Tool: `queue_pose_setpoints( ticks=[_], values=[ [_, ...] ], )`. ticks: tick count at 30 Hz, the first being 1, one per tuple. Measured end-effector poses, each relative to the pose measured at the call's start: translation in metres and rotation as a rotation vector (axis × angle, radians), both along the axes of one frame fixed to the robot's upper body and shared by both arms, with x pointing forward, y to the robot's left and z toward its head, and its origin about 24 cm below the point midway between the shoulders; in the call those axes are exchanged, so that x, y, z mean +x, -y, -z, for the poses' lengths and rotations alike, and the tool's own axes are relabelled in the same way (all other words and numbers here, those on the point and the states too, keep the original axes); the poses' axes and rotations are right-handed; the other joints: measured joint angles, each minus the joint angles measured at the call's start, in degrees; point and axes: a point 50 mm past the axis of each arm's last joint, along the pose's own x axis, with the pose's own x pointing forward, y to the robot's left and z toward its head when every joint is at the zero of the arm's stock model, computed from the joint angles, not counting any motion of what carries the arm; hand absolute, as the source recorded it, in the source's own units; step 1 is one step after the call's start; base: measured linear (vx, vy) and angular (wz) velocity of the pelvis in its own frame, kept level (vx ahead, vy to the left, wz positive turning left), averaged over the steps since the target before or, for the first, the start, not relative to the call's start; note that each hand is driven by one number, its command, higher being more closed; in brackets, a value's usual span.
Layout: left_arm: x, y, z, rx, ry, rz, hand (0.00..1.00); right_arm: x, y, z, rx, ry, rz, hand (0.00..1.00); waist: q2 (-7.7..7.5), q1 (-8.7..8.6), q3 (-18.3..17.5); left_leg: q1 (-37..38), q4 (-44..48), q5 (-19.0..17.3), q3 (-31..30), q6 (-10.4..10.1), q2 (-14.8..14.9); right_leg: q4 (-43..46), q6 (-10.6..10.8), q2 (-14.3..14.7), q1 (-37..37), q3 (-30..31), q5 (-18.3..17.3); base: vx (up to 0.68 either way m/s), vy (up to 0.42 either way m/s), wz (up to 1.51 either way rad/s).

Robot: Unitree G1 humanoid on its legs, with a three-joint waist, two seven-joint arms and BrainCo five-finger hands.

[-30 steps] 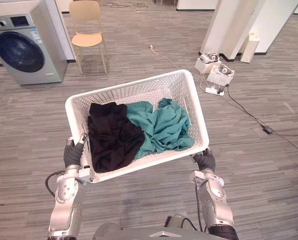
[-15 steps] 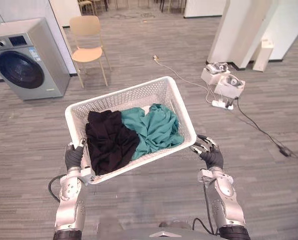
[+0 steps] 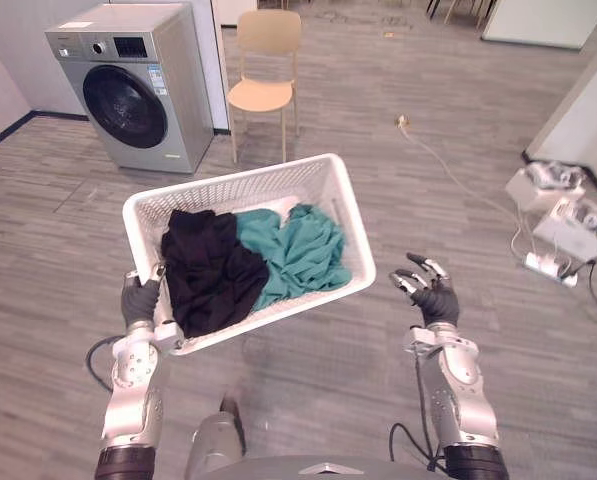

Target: Pick up the laundry basket with both hands and put the clothes into the washing machine.

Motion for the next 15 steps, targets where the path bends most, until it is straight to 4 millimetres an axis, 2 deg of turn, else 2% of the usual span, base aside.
queue_pose_setpoints(
  ticks=[1,2,3,4,6,7,8,10,11,12,13,14,15],
  values=[
    [0.0,-0.001,0.0,0.005,-0.002,-0.003,1.0,0.001,-0.002,0.002,0.006,-0.006,-0.003,1.0,-0.39,-0.07,0.2,0.8,0.4,-0.9,0.5,0.8,-1.0,5.6,-0.8,-1.8,-2.4,1.8,2.6,0.53,0.396,0.18],
    [-0.001,-0.003,0.001,0.017,-0.018,-0.009,1.0,0.002,-0.007,0.01,0.02,-0.037,-0.01,1.0,-0.82,-0.4,0.2,3.3,0.3,-3.0,1.3,2.4,-2.5,16.6,-4.1,-4.9,-7.0,3.5,8.3,0.42,0.272,0.09],
    [-0.001,-0.004,0.001,0.021,-0.026,-0.007,1.0,0.003,-0.01,0.016,0.021,-0.065,-0.017,1.0,-0.68,-0.6,0.4,5.8,-0.4,-4.6,1.2,3.5,-3.1,23.9,-4.9,-5.5,-9.9,3.7,7.7,0.73,0.405,-0.03],
    [-0.004,-0.008,0.002,0.036,-0.035,-0.017,1.0,0.002,-0.016,0.025,0.023,-0.105,-0.03,1.0,0.43,-0.52,1.2,11.4,-3.3,-6.0,1.3,4.1,-3.3,30.6,-5.8,-3.8,-13.0,2.6,4.7,0.51,0.231,-0.13],
    [-0.005,-0.014,0.001,0.049,-0.036,-0.035,1.0,0.001,-0.019,0.027,0.036,-0.112,-0.036,1.0,1.49,-0.8,1.3,16.5,-7.4,-6.6,1.4,4.3,-3.4,30.8,-6.3,-0.5,-16.9,0.0,1.5,0.53,0.213,-0.13],
    [-0.004,-0.015,-0.002,0.052,-0.023,-0.046,1.0,0.001,-0.02,0.026,0.036,-0.105,-0.043,1.0,1.98,-1.54,1.5,19.7,-10.5,-6.3,1.4,3.9,-3.4,26.7,-5.7,2.6,-20.4,-3.5,-0.7,0.46,0.141,0.0],
    [-0.004,-0.015,-0.002,0.048,-0.019,-0.047,1.0,0.001,-0.019,0.026,0.035,-0.106,-0.041,1.0,2.12,-1.78,1.6,21.0,-11.7,-6.3,1.4,3.9,-3.4,23.6,-5.7,3.7,-21.7,-5.3,-1.2,0.46,0.091,0.07],
    [-0.003,-0.015,-0.003,0.046,-0.015,-0.05,1.0,0.001,-0.019,0.026,0.035,-0.103,-0.04,1.0,2.32,-2.62,1.7,24.7,-14.9,-6.2,1.5,3.5,-3.3,10.8,-6.2,7.4,-24.3,-10.4,-0.4,0.43,0.049,0.11],
    [-0.002,-0.015,-0.004,0.047,-0.012,-0.045,1.0,0.001,-0.018,0.025,0.035,-0.1,-0.039,1.0,2.41,-3.42,1.8,26.6,-16.7,-6.6,1.5,2.6,-2.9,-0.2,-6.8,10.4,-25.7,-11.6,2.8,0.39,0.018,0.17],
    [-0.001,-0.015,-0.004,0.048,-0.009,-0.04,1.0,0.001,-0.018,0.024,0.034,-0.097,-0.036,1.0,2.43,-3.77,1.8,27.7,-17.5,-7.1,1.4,1.9,-2.8,-5.2,-7.1,11.8,-26.3,-11.5,5.0,0.61,-0.019,0.26],
    [-0.001,-0.013,-0.004,0.05,-0.01,-0.021,1.0,0.001,-0.016,0.024,0.034,-0.095,-0.028,1.0,2.06,-4.73,1.8,30.5,-18.5,-8.5,1.2,-0.3,-2.9,-15.2,-7.1,13.8,-26.7,-11.1,11.1,0.53,-0.05,0.24],
    [-0.001,-0.012,-0.003,0.052,-0.013,-0.014,1.0,-0.001,-0.014,0.024,0.033,-0.096,-0.022,1.0,1.69,-5.04,1.8,31.8,-18.4,-9.2,1.0,-1.5,-3.2,-16.9,-7.3,14.3,-26.6,-10.7,12.9,0.65,-0.107,0.35],
    [0.0,-0.007,-0.001,0.055,-0.021,0.006,1.0,-0.008,-0.01,0.024,0.025,-0.097,-0.007,1.0,1.57,-5.44,1.7,34.1,-17.2,-11.1,0.0,-3.3,-2.8,-15.6,-11.5,15.1,-25.9,-7.1,18.3,0.56,-0.146,0.46]
  ],
)
